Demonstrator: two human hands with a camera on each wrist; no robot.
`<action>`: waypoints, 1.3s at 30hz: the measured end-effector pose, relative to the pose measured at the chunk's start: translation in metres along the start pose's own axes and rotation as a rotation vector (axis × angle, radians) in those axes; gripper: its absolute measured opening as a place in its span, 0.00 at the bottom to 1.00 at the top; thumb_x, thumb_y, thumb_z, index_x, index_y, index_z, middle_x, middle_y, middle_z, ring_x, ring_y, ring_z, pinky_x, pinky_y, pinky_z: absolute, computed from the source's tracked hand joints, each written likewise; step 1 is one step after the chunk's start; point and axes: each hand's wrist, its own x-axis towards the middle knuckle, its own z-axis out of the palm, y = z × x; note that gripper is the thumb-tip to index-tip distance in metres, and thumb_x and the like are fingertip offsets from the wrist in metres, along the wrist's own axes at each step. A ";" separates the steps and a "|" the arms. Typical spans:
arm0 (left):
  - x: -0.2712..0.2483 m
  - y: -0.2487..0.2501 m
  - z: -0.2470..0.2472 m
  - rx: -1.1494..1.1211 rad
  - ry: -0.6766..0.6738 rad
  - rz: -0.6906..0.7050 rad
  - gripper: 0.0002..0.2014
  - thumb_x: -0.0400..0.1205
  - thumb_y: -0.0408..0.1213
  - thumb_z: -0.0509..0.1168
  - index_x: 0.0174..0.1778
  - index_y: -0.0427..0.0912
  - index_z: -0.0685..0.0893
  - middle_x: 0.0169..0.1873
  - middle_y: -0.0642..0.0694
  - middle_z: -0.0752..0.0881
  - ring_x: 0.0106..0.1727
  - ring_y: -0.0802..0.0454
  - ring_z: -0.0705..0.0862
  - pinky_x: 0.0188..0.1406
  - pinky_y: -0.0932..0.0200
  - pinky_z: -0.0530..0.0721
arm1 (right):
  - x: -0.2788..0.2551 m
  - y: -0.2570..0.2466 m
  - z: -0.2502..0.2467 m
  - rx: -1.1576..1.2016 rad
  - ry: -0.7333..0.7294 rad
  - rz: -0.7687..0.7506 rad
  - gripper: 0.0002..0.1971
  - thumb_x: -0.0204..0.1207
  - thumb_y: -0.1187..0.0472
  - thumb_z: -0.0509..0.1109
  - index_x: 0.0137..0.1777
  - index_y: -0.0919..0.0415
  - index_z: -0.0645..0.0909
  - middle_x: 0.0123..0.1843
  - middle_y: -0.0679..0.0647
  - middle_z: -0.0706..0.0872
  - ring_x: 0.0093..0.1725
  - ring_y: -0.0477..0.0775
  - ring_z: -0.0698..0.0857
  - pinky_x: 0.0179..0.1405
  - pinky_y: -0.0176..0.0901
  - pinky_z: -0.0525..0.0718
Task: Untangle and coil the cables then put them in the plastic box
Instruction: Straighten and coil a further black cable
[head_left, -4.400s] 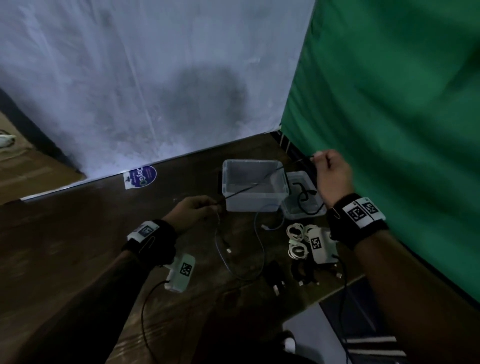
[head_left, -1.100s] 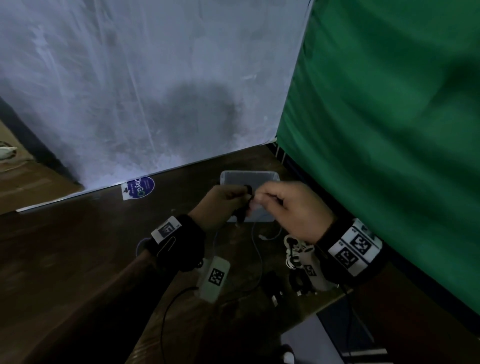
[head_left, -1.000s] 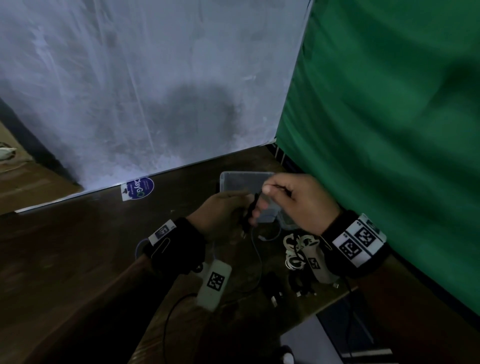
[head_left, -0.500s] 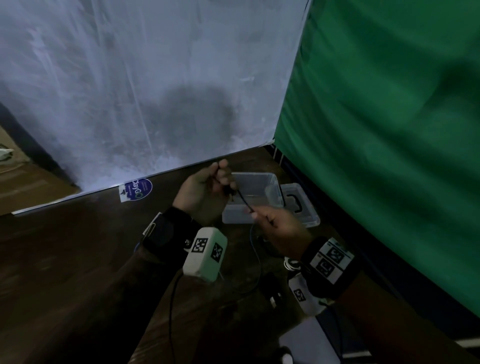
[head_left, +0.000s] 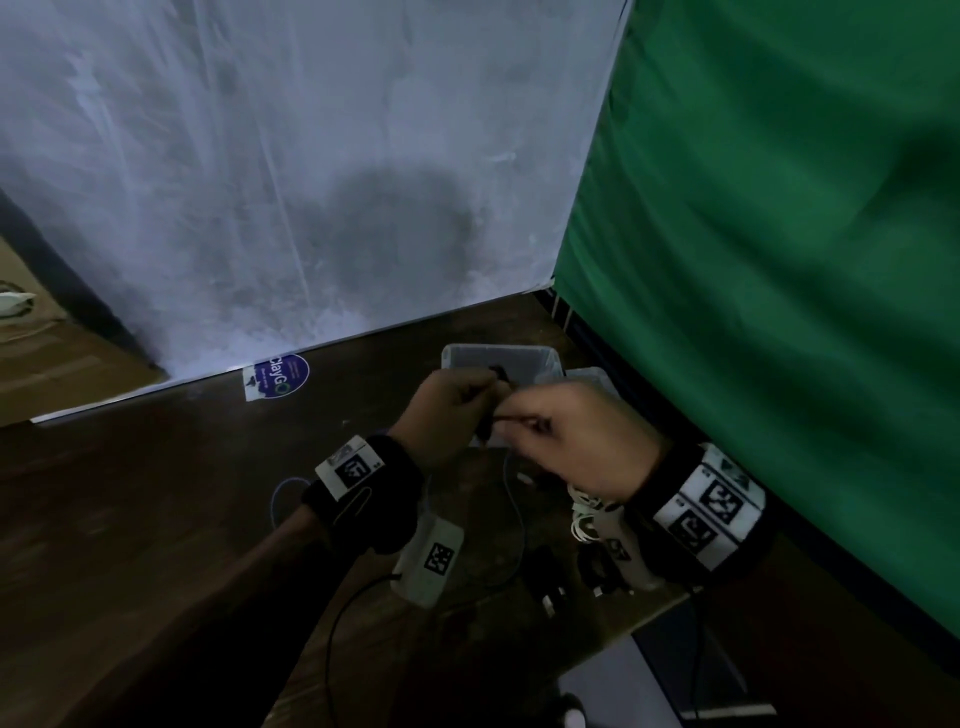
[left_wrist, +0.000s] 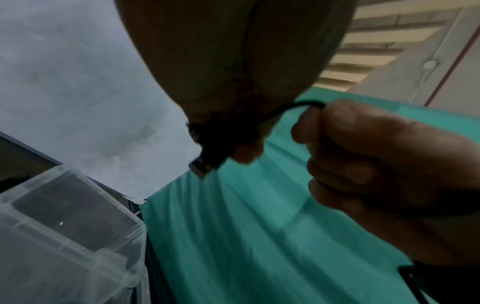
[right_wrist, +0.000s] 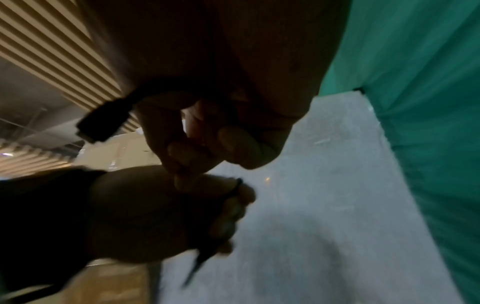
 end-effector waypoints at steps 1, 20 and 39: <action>-0.002 0.002 -0.001 -0.041 -0.079 -0.064 0.11 0.86 0.37 0.61 0.49 0.41 0.89 0.44 0.43 0.90 0.45 0.52 0.87 0.49 0.48 0.84 | 0.001 0.005 -0.008 -0.011 0.062 -0.002 0.06 0.81 0.53 0.69 0.47 0.48 0.88 0.39 0.42 0.87 0.39 0.38 0.83 0.39 0.39 0.78; -0.014 0.037 0.001 -1.008 -0.208 -0.291 0.15 0.85 0.44 0.56 0.37 0.41 0.80 0.29 0.47 0.71 0.30 0.53 0.74 0.39 0.57 0.80 | -0.001 0.033 0.016 0.251 0.183 0.104 0.19 0.86 0.56 0.63 0.32 0.43 0.68 0.27 0.39 0.75 0.29 0.40 0.74 0.29 0.36 0.70; -0.011 0.034 -0.001 -0.724 0.068 -0.280 0.14 0.87 0.42 0.56 0.37 0.41 0.74 0.27 0.49 0.67 0.27 0.54 0.66 0.28 0.62 0.71 | -0.001 0.059 0.015 0.422 0.088 0.205 0.09 0.83 0.65 0.67 0.50 0.56 0.89 0.42 0.37 0.91 0.50 0.38 0.88 0.56 0.36 0.83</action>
